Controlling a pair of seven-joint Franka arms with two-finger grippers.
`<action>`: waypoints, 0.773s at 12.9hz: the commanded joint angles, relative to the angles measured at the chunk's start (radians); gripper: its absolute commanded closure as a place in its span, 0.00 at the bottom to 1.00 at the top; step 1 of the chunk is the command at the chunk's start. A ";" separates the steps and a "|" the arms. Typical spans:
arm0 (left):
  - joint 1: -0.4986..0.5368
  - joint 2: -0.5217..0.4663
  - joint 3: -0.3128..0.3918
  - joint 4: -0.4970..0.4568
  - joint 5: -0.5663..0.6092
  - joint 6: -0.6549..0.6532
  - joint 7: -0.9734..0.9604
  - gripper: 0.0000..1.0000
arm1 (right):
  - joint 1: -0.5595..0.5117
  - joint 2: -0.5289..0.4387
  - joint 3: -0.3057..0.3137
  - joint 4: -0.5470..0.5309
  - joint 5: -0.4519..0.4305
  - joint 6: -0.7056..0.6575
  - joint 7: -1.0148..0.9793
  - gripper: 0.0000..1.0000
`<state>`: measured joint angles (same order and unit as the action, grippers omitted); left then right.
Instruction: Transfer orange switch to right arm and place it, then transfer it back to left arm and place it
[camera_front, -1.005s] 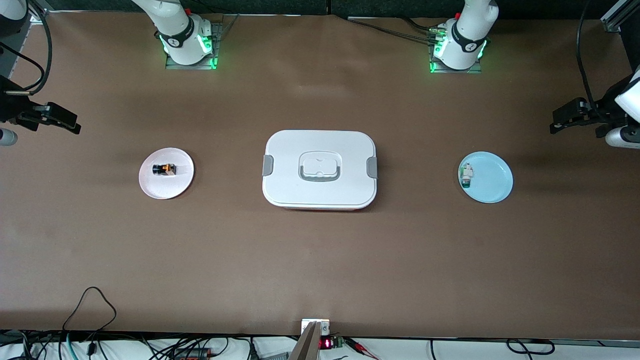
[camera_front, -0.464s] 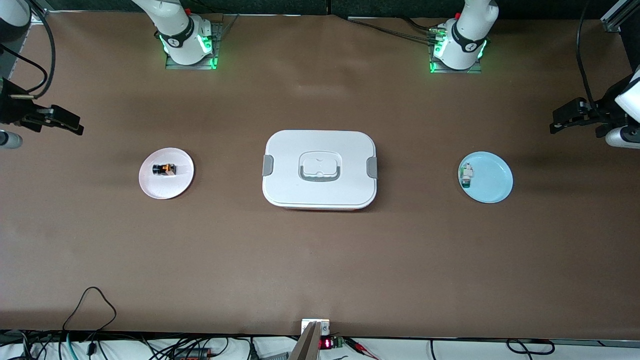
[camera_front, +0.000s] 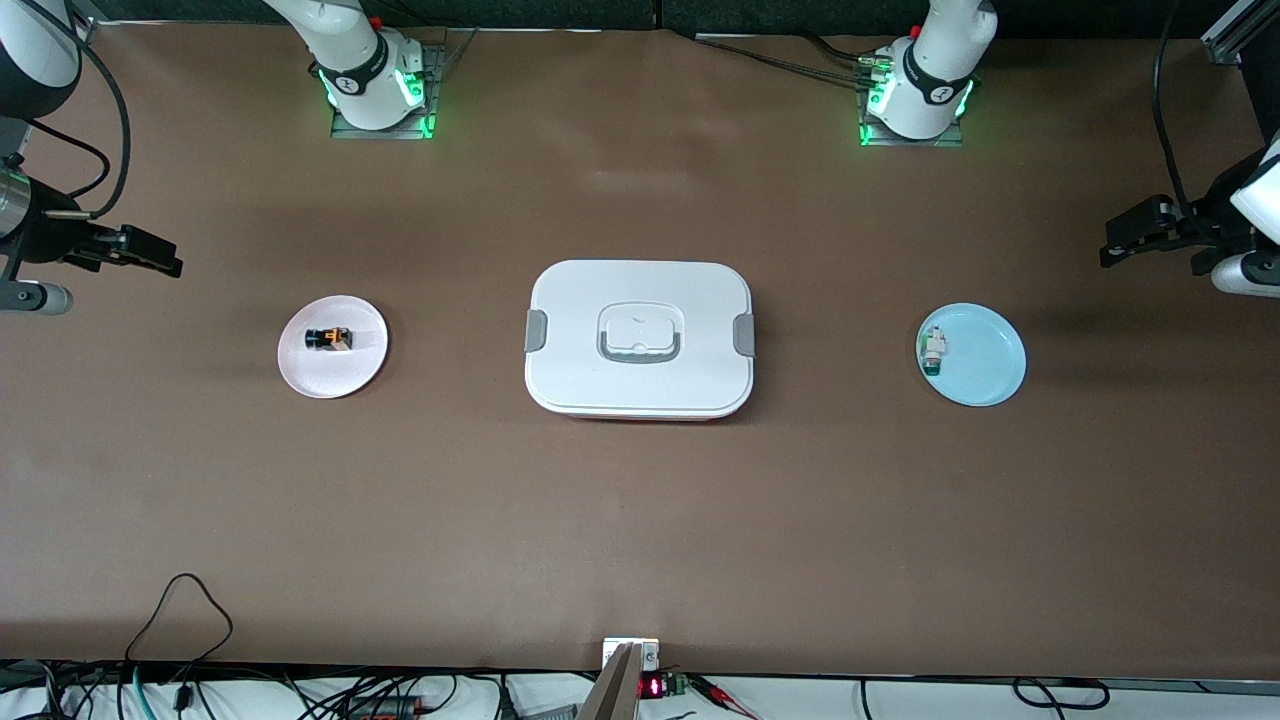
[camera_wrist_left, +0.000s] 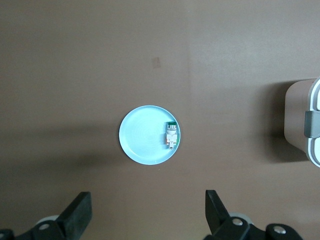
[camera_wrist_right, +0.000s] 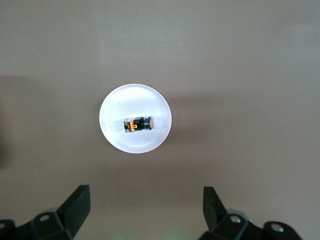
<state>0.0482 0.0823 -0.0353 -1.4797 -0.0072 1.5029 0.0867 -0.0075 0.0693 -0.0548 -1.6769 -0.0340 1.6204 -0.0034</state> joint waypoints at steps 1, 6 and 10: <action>-0.002 -0.007 -0.005 0.016 -0.005 -0.018 -0.005 0.00 | -0.005 0.029 0.009 0.002 0.008 0.009 0.011 0.00; -0.001 -0.006 -0.014 0.018 0.000 -0.017 -0.008 0.00 | 0.001 0.128 0.009 0.002 0.008 0.070 0.011 0.00; -0.001 -0.006 -0.012 0.018 -0.002 -0.017 -0.005 0.00 | 0.029 0.198 0.015 0.000 0.008 0.125 0.013 0.00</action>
<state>0.0476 0.0810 -0.0457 -1.4776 -0.0072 1.5029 0.0866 0.0068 0.2506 -0.0478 -1.6812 -0.0333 1.7317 -0.0024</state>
